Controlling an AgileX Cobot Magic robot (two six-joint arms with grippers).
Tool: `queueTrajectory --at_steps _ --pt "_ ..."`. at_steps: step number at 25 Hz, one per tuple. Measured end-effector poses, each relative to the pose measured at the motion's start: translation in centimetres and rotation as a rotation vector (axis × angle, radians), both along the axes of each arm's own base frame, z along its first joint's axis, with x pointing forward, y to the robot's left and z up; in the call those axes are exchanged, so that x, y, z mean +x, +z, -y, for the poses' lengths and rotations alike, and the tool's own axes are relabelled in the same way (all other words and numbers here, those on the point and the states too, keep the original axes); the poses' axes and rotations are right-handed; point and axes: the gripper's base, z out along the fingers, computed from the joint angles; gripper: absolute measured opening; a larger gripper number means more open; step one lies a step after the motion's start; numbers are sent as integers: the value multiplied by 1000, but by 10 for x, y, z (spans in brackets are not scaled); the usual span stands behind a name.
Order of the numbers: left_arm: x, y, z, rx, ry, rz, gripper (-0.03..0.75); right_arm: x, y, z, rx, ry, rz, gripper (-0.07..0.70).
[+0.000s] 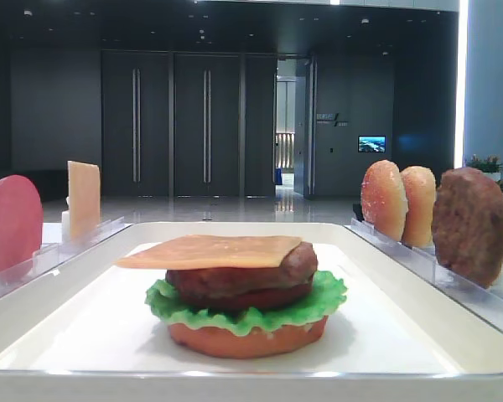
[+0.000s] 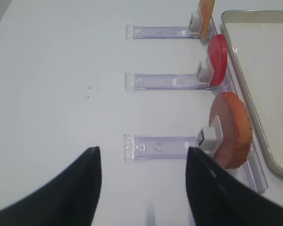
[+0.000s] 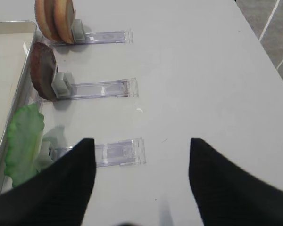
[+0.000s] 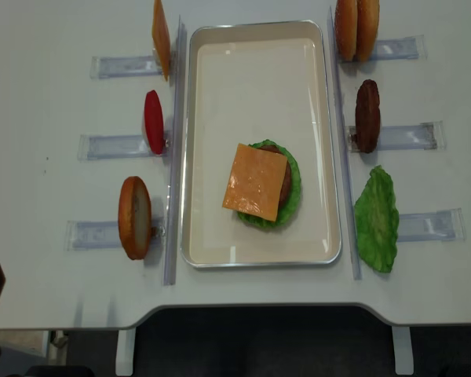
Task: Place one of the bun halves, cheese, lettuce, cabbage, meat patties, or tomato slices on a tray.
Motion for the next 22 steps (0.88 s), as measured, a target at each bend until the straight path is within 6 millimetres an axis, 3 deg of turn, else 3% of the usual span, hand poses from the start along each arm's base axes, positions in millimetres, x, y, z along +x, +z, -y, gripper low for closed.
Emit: queueTrajectory --at_steps 22 --pt "0 0 0 0 0 0 261 0 0 0 0 0 0 416"
